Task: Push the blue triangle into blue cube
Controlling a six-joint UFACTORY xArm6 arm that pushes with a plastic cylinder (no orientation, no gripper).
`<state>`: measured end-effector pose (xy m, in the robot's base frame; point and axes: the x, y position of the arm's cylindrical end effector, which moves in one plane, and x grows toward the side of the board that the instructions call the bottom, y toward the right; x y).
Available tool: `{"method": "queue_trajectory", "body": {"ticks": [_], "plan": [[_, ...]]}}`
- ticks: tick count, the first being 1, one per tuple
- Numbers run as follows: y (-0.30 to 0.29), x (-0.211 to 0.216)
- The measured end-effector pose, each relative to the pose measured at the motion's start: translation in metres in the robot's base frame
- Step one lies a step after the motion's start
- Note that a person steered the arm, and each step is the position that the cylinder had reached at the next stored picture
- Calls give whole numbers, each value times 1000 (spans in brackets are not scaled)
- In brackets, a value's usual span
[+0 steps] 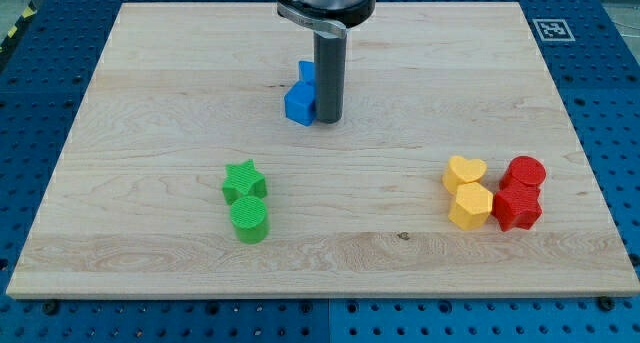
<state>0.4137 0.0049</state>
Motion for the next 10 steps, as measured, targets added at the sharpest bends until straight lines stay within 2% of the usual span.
{"method": "queue_trajectory", "body": {"ticks": [1, 2, 3, 4, 6, 7, 9, 10], "plan": [[4, -4], [35, -23], [15, -54], [-14, -60], [-14, -70], [-21, -118], [-27, -81], [-30, -81]]}}
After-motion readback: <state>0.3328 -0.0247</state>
